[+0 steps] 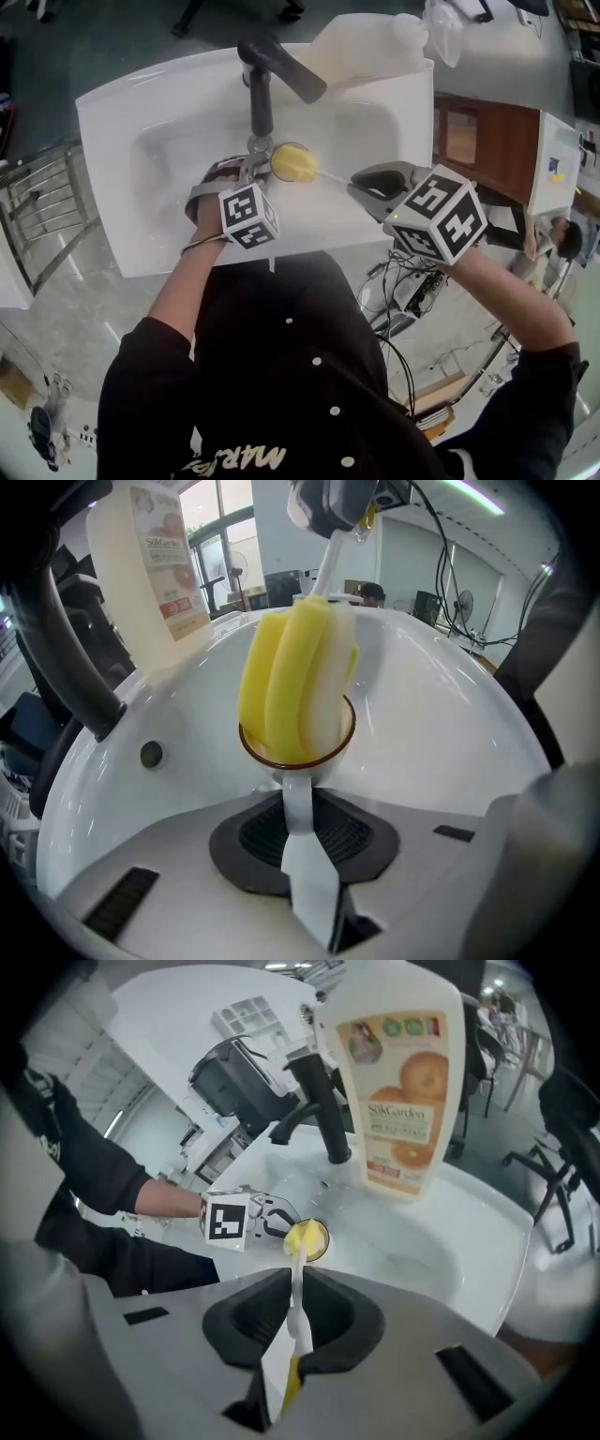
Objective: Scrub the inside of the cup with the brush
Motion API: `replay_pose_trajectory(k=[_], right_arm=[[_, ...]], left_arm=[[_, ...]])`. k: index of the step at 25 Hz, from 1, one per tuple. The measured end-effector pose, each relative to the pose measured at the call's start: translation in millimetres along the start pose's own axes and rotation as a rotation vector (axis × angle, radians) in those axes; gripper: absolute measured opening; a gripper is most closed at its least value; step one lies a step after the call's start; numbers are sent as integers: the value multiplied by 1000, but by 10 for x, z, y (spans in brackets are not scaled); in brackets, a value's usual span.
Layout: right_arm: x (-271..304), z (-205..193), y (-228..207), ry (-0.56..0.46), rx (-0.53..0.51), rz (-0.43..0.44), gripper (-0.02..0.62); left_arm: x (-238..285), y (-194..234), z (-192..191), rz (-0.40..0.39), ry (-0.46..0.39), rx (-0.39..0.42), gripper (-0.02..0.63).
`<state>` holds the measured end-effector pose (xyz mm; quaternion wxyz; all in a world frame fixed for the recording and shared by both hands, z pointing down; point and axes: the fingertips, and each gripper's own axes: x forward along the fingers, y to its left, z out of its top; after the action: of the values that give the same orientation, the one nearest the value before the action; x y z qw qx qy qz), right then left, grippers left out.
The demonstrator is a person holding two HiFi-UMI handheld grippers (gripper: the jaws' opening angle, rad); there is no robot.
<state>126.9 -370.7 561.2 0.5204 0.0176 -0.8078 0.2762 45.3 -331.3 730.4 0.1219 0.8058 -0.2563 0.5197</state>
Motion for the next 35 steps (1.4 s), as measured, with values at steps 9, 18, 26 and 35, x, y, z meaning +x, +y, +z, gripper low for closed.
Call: replay_pose_trajectory(k=[9, 18, 26, 35], right_arm=[[-100, 141, 132, 94, -704, -208, 43], [260, 92, 235, 339, -1665, -361, 41], [584, 66, 137, 488, -2012, -336, 41], [648, 268, -114, 449, -1691, -392, 37]], left_arm=[[9, 26, 5, -8, -3, -4, 86], [2, 31, 19, -7, -4, 8, 86], [-7, 28, 35, 5, -3, 21, 86], [-16, 25, 41, 12, -3, 3, 87]])
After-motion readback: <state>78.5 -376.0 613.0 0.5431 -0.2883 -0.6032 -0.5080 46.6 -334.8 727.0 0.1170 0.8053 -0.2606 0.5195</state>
